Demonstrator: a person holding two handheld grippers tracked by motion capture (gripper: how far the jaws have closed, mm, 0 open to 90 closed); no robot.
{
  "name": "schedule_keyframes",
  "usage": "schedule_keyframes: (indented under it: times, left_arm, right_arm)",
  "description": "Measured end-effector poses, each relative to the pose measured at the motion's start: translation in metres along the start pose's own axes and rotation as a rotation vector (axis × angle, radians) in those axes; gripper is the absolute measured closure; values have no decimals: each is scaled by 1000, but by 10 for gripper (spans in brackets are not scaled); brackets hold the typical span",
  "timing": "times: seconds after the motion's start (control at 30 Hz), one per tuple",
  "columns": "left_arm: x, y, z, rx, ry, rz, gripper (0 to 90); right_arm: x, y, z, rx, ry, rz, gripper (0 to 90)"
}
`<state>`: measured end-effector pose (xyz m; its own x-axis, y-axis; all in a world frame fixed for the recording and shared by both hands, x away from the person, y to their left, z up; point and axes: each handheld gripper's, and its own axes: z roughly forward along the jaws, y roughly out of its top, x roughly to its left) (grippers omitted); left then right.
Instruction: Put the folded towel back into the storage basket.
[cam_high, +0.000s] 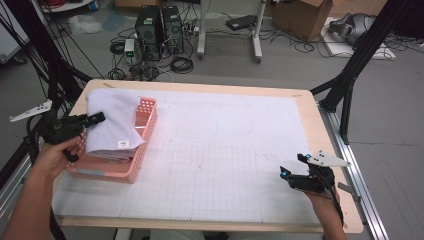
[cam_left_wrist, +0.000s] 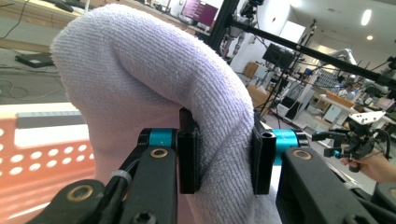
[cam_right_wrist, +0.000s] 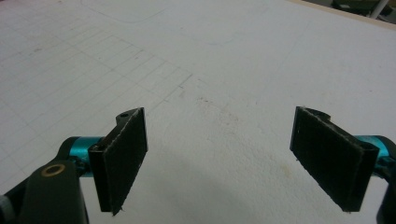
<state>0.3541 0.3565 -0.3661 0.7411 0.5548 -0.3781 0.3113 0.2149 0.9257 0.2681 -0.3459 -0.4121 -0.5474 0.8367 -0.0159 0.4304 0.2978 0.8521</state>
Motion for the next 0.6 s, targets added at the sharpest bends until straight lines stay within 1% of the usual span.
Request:
schedule_keyframes:
  times: [0.07, 0.13, 0.17, 0.2, 0.23, 0.27, 0.33, 0.37, 0.4, 0.43, 0.5, 0.53, 0.6]
  left_arm:
    - [2, -1, 3, 9, 3, 0, 704]
    - [5, -2, 3, 23, 18, -9, 698]
    - [7, -3, 3, 39, 32, -22, 694]
    - [7, -3, 3, 39, 32, -22, 686]
    - [9, -3, 2, 62, 36, -47, 670]
    - [10, -3, 1, 75, 45, -57, 651]
    - [12, -3, 0, 96, 79, -94, 584]
    - [12, -3, 0, 96, 79, -94, 547]
    - [13, -3, 0, 107, 100, -110, 511]
    - [15, -3, -1, 141, 149, -135, 467]
    - [16, -3, -2, 169, 201, -160, 391]
    - [17, -2, -4, 172, 228, -164, 372]
    - [17, -1, -7, 175, 276, -160, 370]
  right_arm:
    - [1, 0, 0, -1, 1, -7, 178]
    - [1, 0, -1, 0, -1, -6, 178]
    - [1, 0, -1, -1, -1, -7, 178]
    - [1, 0, -2, 0, -3, -3, 178]
    - [0, 0, -2, -2, -4, -8, 178]
    - [0, 0, -2, 0, -4, -1, 178]
    - [-1, -1, -2, -1, -5, -2, 178]
    - [-1, 0, -2, -1, -5, 0, 178]
    - [0, 0, -2, 0, -5, -2, 178]
    - [0, 0, -1, 0, -3, -4, 178]
    - [1, 0, -1, 1, -2, -9, 178]
    - [1, 0, -1, 2, -3, -11, 178]
    - [1, 0, -1, 3, -3, -9, 178]
